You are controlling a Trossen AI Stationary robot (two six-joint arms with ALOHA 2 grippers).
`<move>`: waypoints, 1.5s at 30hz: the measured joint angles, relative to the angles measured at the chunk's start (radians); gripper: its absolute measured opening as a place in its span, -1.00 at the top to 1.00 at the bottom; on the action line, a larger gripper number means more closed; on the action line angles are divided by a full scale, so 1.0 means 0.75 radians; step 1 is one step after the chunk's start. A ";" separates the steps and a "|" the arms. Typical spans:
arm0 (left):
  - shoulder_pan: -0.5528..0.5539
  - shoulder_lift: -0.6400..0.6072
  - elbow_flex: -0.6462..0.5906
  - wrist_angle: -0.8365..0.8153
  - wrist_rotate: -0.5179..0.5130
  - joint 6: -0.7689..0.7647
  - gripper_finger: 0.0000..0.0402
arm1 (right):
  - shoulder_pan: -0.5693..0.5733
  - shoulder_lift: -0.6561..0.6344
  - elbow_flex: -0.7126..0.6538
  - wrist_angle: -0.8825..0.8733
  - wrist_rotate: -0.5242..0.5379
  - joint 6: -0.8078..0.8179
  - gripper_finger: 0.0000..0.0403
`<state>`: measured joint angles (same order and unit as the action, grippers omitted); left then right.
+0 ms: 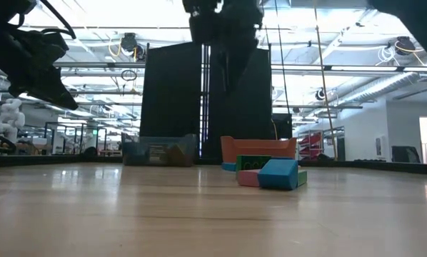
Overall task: Sort blocks by size
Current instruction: Put the small green game piece into the black bin
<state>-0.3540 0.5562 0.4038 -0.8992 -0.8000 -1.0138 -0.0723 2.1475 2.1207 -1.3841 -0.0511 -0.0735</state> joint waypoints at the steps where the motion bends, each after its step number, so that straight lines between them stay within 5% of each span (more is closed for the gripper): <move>1: 0.000 0.000 0.000 0.001 -0.002 0.001 1.00 | 0.034 0.000 -0.024 0.020 -0.002 -0.023 -0.09; 10: 0.000 0.000 0.000 0.001 -0.005 0.000 1.00 | 0.198 0.001 -0.322 0.337 -0.007 -0.153 -0.09; 22: 0.000 0.000 0.000 0.001 -0.004 0.001 1.00 | 0.206 0.002 -0.643 0.579 -0.001 -0.111 -0.09; 26: 0.000 0.000 0.000 0.001 -0.004 0.000 1.00 | 0.189 0.003 -0.695 0.711 0.004 -0.032 0.07; 31: 0.000 0.000 0.000 0.001 -0.004 0.000 1.00 | 0.167 0.018 -0.697 0.743 0.004 0.018 0.65; 37: 0.000 0.000 0.000 0.000 0.000 0.000 1.00 | 0.140 0.024 -0.644 0.741 -0.009 0.069 0.64; 45: 0.000 0.000 0.000 0.001 0.003 0.000 1.00 | 0.025 0.024 -0.279 0.909 0.081 0.026 0.64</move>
<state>-0.3540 0.5562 0.4040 -0.8986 -0.7975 -1.0138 -0.0538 2.1654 1.9115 -0.7021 0.0095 -0.0540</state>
